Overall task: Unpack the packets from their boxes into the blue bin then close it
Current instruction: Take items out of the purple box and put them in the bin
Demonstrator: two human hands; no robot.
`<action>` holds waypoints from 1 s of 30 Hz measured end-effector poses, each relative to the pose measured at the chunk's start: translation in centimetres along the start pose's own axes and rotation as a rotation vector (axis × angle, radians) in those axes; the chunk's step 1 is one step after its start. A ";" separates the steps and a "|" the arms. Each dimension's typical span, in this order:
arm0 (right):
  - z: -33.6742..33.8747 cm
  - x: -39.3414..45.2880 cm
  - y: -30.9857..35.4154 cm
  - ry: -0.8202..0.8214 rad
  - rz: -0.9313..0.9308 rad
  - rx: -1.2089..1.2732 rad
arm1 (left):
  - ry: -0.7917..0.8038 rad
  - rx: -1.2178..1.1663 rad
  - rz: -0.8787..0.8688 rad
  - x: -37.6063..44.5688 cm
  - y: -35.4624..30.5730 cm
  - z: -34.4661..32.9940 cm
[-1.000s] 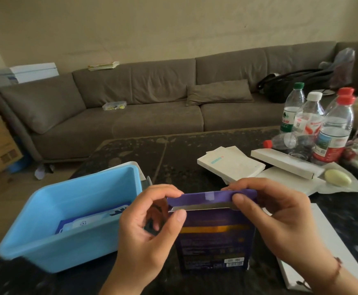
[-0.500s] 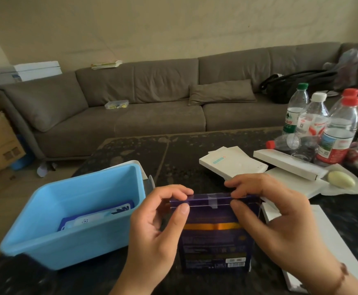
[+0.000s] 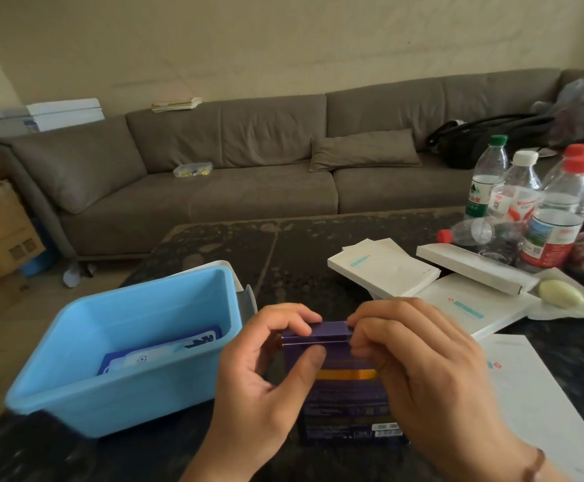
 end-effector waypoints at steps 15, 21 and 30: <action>1.2 -0.5 0.0 0.011 -0.010 0.100 | -0.005 -0.092 0.070 -0.1 0.1 -0.3; 2.6 1.2 0.6 0.292 0.052 -0.111 | 0.098 -0.081 0.008 -0.5 -0.9 0.4; 4.8 2.0 1.8 0.359 0.031 -0.200 | -0.141 0.153 -0.426 -1.8 -1.5 -0.4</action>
Point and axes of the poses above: each hand's wrist, its own x-axis towards the middle knuckle, its own z-axis out of the back of the hand, y = z × x, the point moved 1 cm from there along x, towards the middle knuckle, and after that the axes turned 15 degrees about -x, right-handed, at the moved point
